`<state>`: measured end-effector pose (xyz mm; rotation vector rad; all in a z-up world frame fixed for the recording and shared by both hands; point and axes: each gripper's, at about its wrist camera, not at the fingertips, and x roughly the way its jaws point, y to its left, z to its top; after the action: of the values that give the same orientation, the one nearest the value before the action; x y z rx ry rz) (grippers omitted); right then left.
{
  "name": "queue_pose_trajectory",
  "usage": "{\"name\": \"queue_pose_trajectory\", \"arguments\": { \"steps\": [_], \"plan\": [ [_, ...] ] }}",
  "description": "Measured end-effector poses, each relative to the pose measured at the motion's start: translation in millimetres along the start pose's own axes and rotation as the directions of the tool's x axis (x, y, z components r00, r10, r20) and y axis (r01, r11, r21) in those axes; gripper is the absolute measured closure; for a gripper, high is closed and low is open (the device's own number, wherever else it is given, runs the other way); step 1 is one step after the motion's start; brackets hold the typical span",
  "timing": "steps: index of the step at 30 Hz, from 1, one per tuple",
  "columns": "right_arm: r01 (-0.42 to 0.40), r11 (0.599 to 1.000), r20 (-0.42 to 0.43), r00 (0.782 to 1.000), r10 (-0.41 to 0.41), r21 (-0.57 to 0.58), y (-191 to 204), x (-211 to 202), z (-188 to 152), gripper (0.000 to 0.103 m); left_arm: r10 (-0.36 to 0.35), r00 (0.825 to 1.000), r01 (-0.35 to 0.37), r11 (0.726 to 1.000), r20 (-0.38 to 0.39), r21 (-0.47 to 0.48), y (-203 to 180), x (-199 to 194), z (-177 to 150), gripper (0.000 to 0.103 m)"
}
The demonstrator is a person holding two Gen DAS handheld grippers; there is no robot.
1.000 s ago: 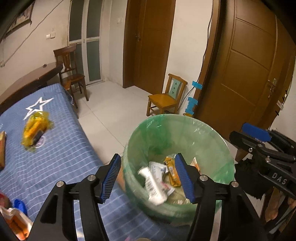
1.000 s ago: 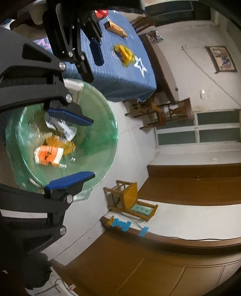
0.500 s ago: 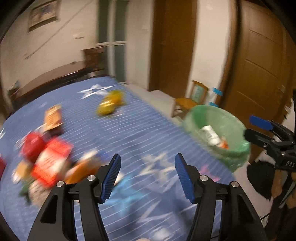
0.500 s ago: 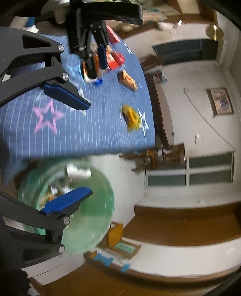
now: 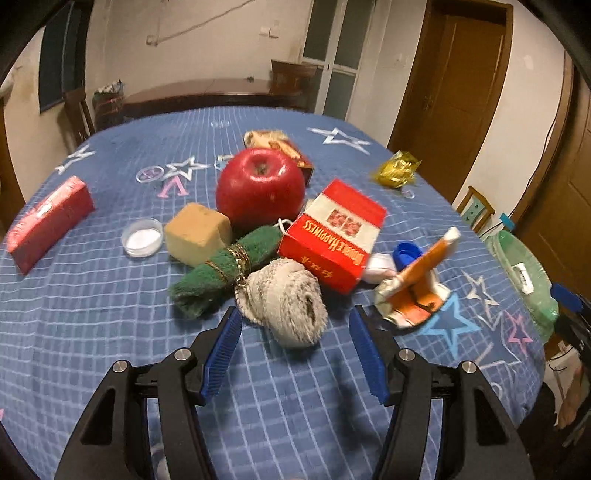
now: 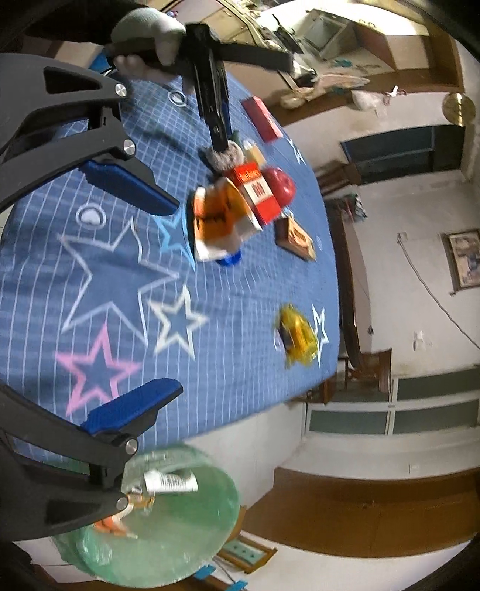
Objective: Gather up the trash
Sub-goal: 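Move both tools back over the table toward the remaining trash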
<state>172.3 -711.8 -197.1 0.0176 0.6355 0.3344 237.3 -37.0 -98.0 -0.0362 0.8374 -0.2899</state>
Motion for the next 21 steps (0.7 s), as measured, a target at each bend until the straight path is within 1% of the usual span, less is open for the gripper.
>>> {"name": "queue_pose_trajectory", "arguments": {
  "steps": [3, 4, 7, 8, 9, 11, 12, 13, 14, 16, 17, 19, 20, 21],
  "plan": [
    [-0.018, 1.000, -0.009, 1.000, 0.017, -0.002, 6.9, 7.0, -0.6, 0.017, 0.015, 1.000, -0.016, 1.000, -0.025, -0.008, 4.4, 15.6, 3.7, 0.041],
    [-0.023, 1.000, -0.014, 1.000, 0.023, -0.003, 8.4, 9.7, -0.6, 0.017, 0.023, 0.999, -0.024, 1.000, -0.032, -0.019, 5.9, 19.8, 4.6, 0.044],
    [-0.053, 0.999, -0.028, 0.998, 0.053, 0.001, 12.2, 19.1, 0.0, 0.017, 0.011, 1.000, -0.012, 0.999, -0.029, -0.031, 10.5, 20.0, 6.8, 0.055],
    [-0.064, 0.998, -0.034, 0.997, 0.064, 0.001, 14.8, 22.9, 0.5, 0.017, 0.011, 0.999, -0.012, 1.000, -0.030, -0.027, 5.7, 22.5, 6.7, 0.056],
    [-0.076, 0.997, -0.039, 0.996, 0.076, -0.004, 16.3, 25.7, 0.9, 0.017, 0.011, 1.000, -0.011, 1.000, -0.029, -0.019, 2.1, 23.8, 6.9, 0.061],
    [-0.106, 0.993, -0.052, 0.993, 0.104, -0.042, 24.9, 31.9, 2.7, 0.017, 0.013, 1.000, -0.013, 1.000, -0.025, -0.007, 1.0, 22.2, 6.2, 0.064],
    [-0.126, 0.988, -0.061, 0.991, 0.121, -0.089, 32.4, 35.7, 5.4, 0.017, 0.011, 1.000, -0.011, 1.000, -0.025, -0.005, 0.4, 22.4, 5.9, 0.065],
    [-0.139, 0.980, -0.070, 0.989, 0.130, -0.146, 39.6, 39.5, 9.3, 0.022, 0.004, 1.000, -0.004, 1.000, -0.026, -0.006, 1.0, 22.0, 4.2, 0.065],
    [-0.144, 0.966, -0.084, 0.988, 0.128, -0.215, 46.2, 44.0, 14.8, 0.030, -0.003, 1.000, 0.003, 1.000, -0.029, -0.010, 1.2, 22.1, 2.8, 0.065],
    [-0.121, 0.933, -0.086, 0.992, 0.098, -0.339, 53.9, 50.2, 27.4, 0.037, -0.019, 0.999, 0.018, 1.000, -0.035, -0.017, 2.8, 22.9, 2.3, 0.065],
    [-0.123, 0.905, -0.085, 0.992, 0.096, -0.408, 57.8, 53.3, 36.5, 0.038, -0.027, 0.999, 0.026, 0.999, -0.038, -0.020, 3.8, 22.9, 2.3, 0.065],
    [-0.148, 0.841, -0.111, 0.988, 0.105, -0.520, 62.8, 60.8, 53.4, 0.038, -0.035, 0.999, 0.034, 0.999, -0.042, -0.024, 4.8, 24.1, 1.4, 0.065],
    [-0.160, 0.814, -0.130, 0.986, 0.105, -0.558, 64.9, 66.1, 59.3, 0.038, -0.037, 0.998, 0.036, 0.999, -0.044, -0.024, 4.7, 24.8, 1.7, 0.065],
    [-0.188, 0.769, -0.175, 0.979, 0.100, -0.611, 67.7, 75.2, 66.6, 0.038, -0.037, 0.998, 0.036, 0.999, -0.046, -0.022, 4.6, 25.8, 2.3, 0.065]
  ]
}}
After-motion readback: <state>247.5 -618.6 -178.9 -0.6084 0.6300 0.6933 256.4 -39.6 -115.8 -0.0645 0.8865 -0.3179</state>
